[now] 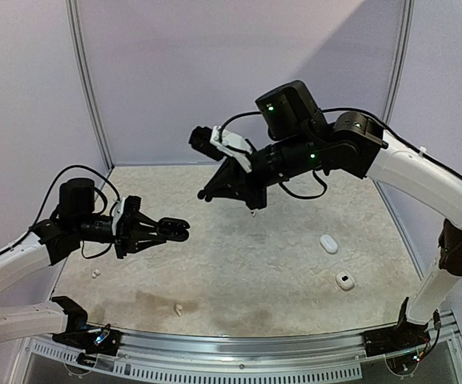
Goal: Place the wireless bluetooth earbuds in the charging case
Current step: Pick up the right earbud from the center of the board, then insert the right earbud into the right side groove of the charging case.
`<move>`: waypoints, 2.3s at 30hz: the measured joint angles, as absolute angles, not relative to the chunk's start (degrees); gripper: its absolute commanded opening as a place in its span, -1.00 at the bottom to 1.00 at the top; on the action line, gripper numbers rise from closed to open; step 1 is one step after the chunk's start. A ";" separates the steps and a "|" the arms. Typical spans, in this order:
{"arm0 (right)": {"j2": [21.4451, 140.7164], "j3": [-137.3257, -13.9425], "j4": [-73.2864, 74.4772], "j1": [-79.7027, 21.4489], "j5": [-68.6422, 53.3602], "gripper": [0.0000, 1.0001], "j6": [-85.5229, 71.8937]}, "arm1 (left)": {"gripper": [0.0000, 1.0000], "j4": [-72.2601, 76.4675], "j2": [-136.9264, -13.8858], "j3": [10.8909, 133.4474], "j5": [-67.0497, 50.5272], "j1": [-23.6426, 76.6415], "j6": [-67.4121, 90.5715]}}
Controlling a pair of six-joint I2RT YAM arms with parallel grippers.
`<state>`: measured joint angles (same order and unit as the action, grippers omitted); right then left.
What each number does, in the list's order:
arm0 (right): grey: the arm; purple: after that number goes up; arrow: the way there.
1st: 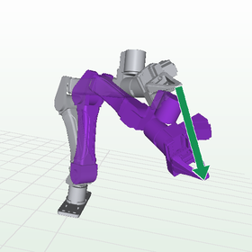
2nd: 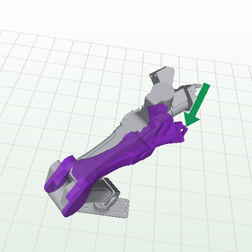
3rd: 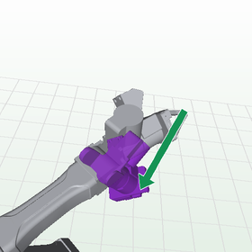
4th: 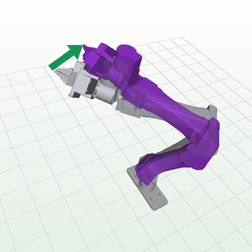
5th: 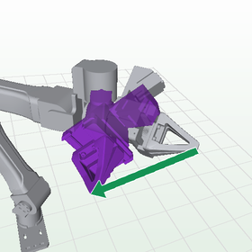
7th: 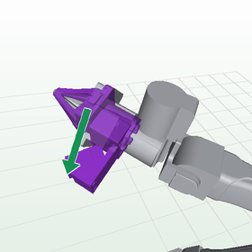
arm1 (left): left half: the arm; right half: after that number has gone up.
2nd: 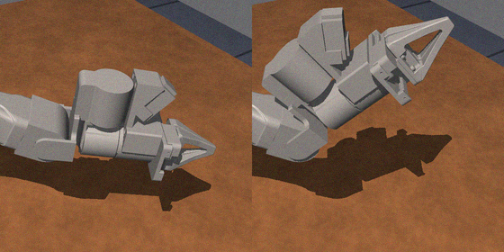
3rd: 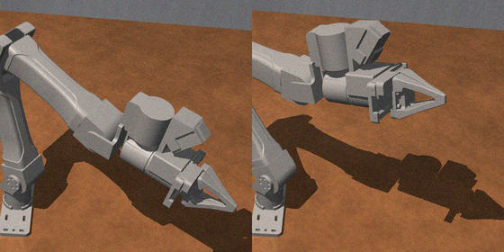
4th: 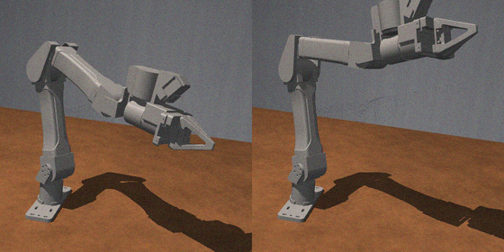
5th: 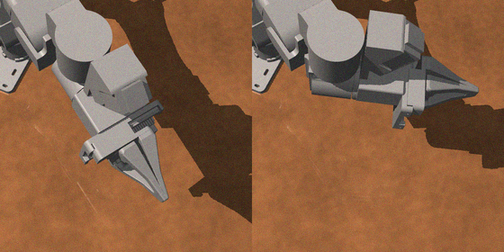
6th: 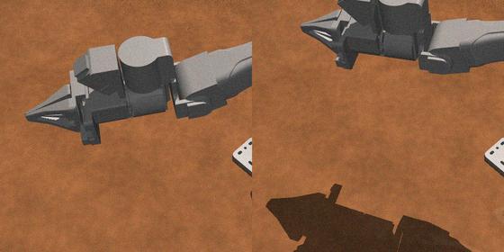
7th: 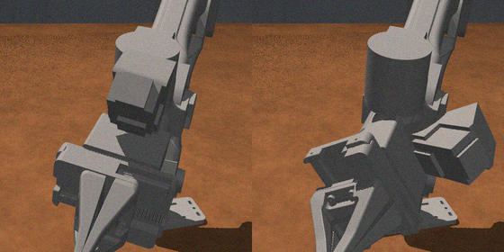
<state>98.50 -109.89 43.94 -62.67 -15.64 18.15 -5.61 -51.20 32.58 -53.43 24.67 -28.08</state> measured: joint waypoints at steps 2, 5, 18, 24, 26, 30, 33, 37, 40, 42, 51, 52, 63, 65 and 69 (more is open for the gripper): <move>101.19 -112.97 45.50 -64.42 -15.59 -1.00 18.85 | -1.00 -5.37 -51.31 32.58 -53.28 24.73 -27.44; 105.45 -116.73 47.24 -65.89 -15.33 -1.00 19.92 | -1.00 -5.37 -51.35 32.58 -53.15 25.02 -26.74; 112.12 -118.56 50.74 -67.94 -11.00 -1.00 24.43 | -1.00 -5.37 -51.35 32.62 -51.59 26.28 -26.28; 112.73 -119.09 50.17 -68.25 -9.61 -1.00 25.43 | -1.00 -4.86 -51.35 32.62 -51.11 26.72 -25.80; 113.23 -119.35 50.17 -68.25 -9.10 -1.00 26.02 | -1.00 -4.54 -51.35 32.62 -50.89 26.74 -25.41; 114.06 -119.42 50.17 -68.25 -8.10 -1.00 26.89 | -1.00 -3.57 -51.35 32.62 -50.54 26.81 -24.91; 114.48 -119.42 50.02 -68.25 -7.55 -1.00 27.35 | -1.00 -3.31 -51.44 32.62 -50.09 26.94 -24.45; 114.52 -119.55 49.95 -68.25 -6.46 -1.00 27.70 | -1.00 -3.05 -51.46 32.62 -49.76 27.00 -23.90; 114.52 -119.68 49.71 -68.25 -5.58 -1.00 28.14 | -1.00 -2.13 -51.46 32.62 -49.47 27.00 -23.70; 114.56 -119.74 49.60 -68.25 -5.08 -1.00 28.40 | -1.00 -1.63 -51.48 32.62 -49.23 27.00 -23.46; 115.70 -120.81 49.06 -68.40 -3.73 -1.00 29.45 | -1.00 0.60 -51.55 32.58 -49.06 27.11 -23.07; 115.70 -120.81 49.08 -68.51 -3.57 -0.93 29.61 | -1.00 0.60 -51.57 32.58 -49.04 27.11 -23.07; 115.79 -121.19 49.87 -68.75 -2.22 -0.46 30.83 | -1.00 1.19 -51.53 32.58 -48.95 27.18 -23.07; 115.79 -121.19 49.87 -68.75 -2.13 -0.41 30.76 | -1.00 1.17 -51.51 32.58 -48.66 27.18 -23.07; 115.68 -121.19 49.84 -68.75 -1.91 -0.34 30.24 | -1.00 0.51 -51.51 32.58 -47.31 27.18 -22.50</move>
